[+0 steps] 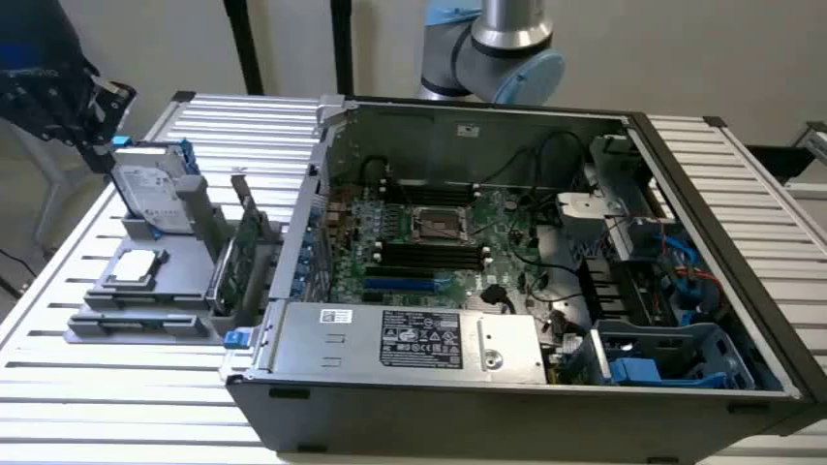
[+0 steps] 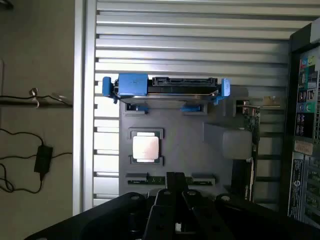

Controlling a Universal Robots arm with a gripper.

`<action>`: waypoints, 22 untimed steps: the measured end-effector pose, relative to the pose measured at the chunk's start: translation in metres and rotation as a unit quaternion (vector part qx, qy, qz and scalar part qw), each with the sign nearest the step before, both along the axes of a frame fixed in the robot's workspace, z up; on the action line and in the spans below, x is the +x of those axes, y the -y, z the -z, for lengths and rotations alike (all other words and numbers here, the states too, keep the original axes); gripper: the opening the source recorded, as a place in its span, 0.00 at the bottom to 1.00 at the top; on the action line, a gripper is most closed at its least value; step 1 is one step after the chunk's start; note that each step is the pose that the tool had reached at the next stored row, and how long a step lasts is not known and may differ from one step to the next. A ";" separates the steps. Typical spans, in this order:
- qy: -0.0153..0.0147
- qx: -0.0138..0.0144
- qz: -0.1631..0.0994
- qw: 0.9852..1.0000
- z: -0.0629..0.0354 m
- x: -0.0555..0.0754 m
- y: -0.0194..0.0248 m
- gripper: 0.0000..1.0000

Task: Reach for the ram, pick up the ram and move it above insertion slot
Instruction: 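Reach for the ram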

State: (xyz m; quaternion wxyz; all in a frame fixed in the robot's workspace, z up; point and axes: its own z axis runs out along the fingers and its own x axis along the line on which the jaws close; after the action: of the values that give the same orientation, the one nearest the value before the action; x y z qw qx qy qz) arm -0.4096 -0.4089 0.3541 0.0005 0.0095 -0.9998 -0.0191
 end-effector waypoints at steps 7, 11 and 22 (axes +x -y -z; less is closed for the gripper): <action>0.000 0.000 0.000 1.000 0.0000 0.000 0.0000 0.11; 0.000 0.000 0.000 1.000 0.0000 0.000 0.0000 0.11; 0.000 0.000 0.000 1.000 0.0000 0.001 0.0369 0.11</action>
State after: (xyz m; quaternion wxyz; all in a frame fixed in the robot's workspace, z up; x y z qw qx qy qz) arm -0.4088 -0.4458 0.3541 0.0006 0.0096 -0.9998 -0.0191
